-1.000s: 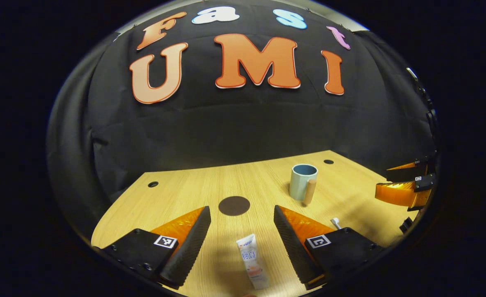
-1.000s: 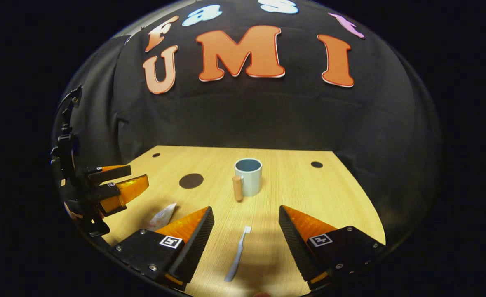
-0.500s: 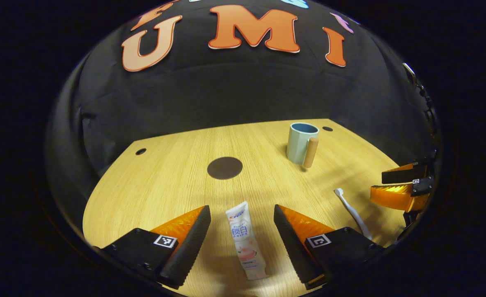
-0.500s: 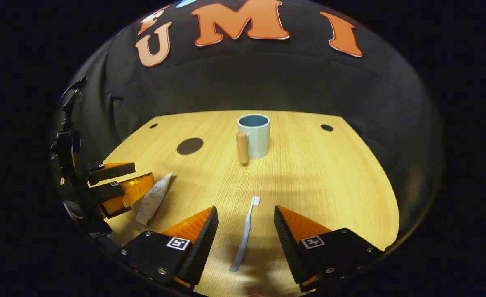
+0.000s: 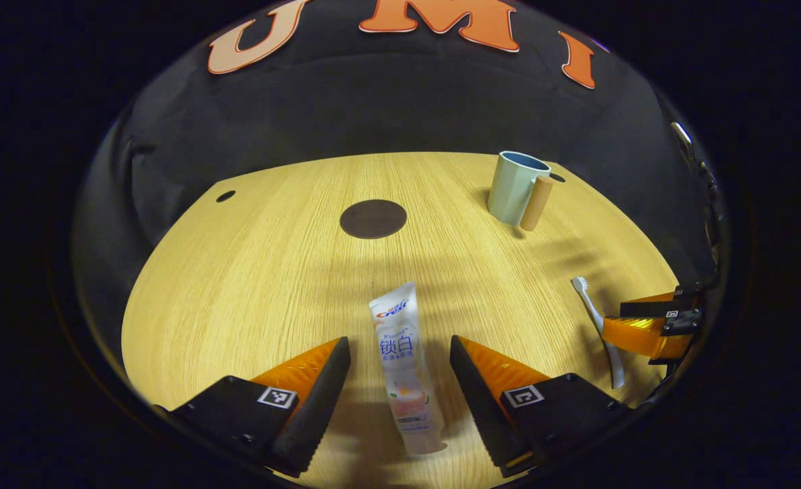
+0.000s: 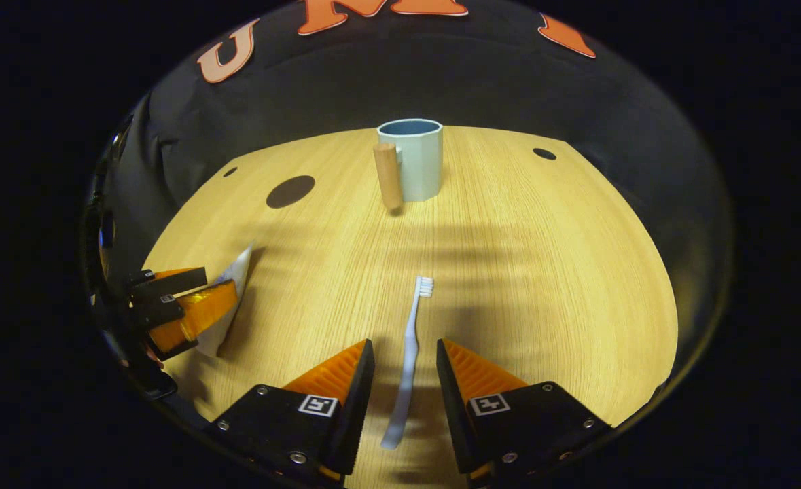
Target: Put the toothbrush and toothpaste on the desktop into the cup, then pick up the cup and place it on the coaster on the desktop.
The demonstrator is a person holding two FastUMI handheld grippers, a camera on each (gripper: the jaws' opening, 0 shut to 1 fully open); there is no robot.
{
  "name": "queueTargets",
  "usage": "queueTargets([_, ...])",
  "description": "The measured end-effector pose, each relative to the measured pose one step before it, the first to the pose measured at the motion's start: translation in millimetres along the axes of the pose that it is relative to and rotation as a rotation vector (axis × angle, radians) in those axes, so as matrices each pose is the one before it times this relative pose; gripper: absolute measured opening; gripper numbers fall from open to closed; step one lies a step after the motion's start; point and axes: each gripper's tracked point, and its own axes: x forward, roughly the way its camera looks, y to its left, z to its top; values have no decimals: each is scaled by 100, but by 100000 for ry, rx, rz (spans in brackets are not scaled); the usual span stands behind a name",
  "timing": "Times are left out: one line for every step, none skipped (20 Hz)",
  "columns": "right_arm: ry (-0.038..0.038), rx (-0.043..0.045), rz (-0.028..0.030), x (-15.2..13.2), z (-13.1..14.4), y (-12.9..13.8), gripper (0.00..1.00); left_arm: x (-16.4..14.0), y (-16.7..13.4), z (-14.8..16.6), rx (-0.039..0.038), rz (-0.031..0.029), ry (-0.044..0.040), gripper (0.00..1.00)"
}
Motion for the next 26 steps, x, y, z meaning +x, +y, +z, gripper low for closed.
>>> queueTargets([1671,767,183,324,-372,84,54,24,47,-291,-554,-506,1152,92])
queueTargets([1888,790,-143,-35,-268,-18,50,197,-191,-377,-708,-175,1542,88])
queueTargets([-813,594,-536,80,376,-158,48,341,-130,-124,-573,-254,1094,82])
queueTargets([122,901,-625,10,70,-152,45,404,-111,-252,-770,-168,1052,80])
queueTargets([498,721,-705,-29,-51,-85,46,99,153,-29,-736,501,1232,74])
queueTargets([-248,107,-640,180,138,-157,37,-157,213,90,426,490,-1156,70])
queueTargets([-377,-272,-396,125,8,-193,35,-72,175,86,-624,684,599,67])
queueTargets([115,-914,-514,152,14,-87,30,376,-13,3,-427,560,-170,55])
queueTargets([-807,-1159,-506,-103,98,48,28,123,11,-40,165,-21,72,49])
queueTargets([-133,-969,-858,-59,80,-124,22,242,296,-150,-693,-326,-419,48])
queueTargets([-317,-294,-561,82,145,71,19,426,371,-102,-461,99,107,39])
queueTargets([-89,386,-153,-47,53,34,12,-180,-34,-123,82,-414,-487,34])
queueTargets([124,712,-39,36,-69,-5,10,18,-31,106,-250,-171,-23,30])
queueTargets([2,825,105,47,126,-9,8,-166,-162,-3,282,-178,9,30])
queueTargets([-256,764,217,-65,215,-36,7,-229,8,148,7,-202,-255,28])
queueTargets([-496,109,409,-38,180,31,6,-460,1,173,-380,-283,-56,29])
queueTargets([-749,176,618,-65,241,106,6,-157,57,203,-483,-136,-335,28])
queueTargets([-325,481,546,104,170,131,6,273,-103,-261,-76,-234,-275,28])
queueTargets([-219,-94,824,5,39,225,6,-20,-91,108,1021,-473,-809,28])
queueTargets([-561,-442,783,128,77,327,6,-289,325,128,1099,821,-1520,28])
queueTargets([-1076,-181,188,-70,268,153,6,-167,118,176,1107,1290,-1490,27])
queueTargets([-1384,-586,137,-269,352,103,6,-146,-142,-41,548,587,-1024,27])
queueTargets([-1659,-254,-97,-477,425,-83,6,-130,-327,130,-318,-287,-589,28])
queueTargets([-1521,19,382,-287,499,36,6,114,-179,61,-262,-237,-573,28])
queueTargets([-1240,553,501,-122,337,84,6,-9,150,8,47,285,-579,28])
queueTargets([-1365,102,798,-40,349,125,6,-22,84,-33,6,571,-644,27])
